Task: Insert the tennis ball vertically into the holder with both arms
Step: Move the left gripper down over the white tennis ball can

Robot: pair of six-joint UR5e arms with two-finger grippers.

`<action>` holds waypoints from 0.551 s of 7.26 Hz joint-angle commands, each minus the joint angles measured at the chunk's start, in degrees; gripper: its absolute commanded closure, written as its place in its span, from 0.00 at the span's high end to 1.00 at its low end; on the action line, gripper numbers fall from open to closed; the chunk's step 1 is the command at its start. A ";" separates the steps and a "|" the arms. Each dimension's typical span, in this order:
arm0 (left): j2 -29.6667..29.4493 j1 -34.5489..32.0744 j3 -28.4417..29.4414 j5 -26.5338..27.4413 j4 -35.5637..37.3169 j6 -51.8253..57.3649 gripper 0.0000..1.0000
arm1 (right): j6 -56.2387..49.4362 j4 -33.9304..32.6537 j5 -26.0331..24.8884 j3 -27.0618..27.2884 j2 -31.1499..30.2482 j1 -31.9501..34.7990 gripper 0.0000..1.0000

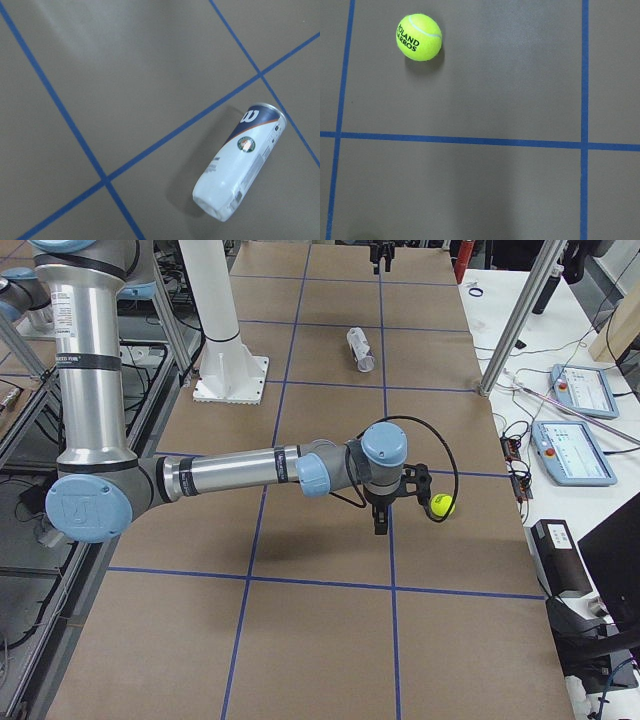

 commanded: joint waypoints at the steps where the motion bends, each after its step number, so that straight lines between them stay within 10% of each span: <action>1: -3.89 4.98 1.54 2.32 -0.10 -1.30 0.98 | 0.07 0.00 0.55 0.21 -0.18 0.00 0.99; 4: -9.06 12.01 5.22 3.37 0.43 10.27 0.98 | -0.20 0.35 -0.77 3.19 -0.27 -1.23 0.99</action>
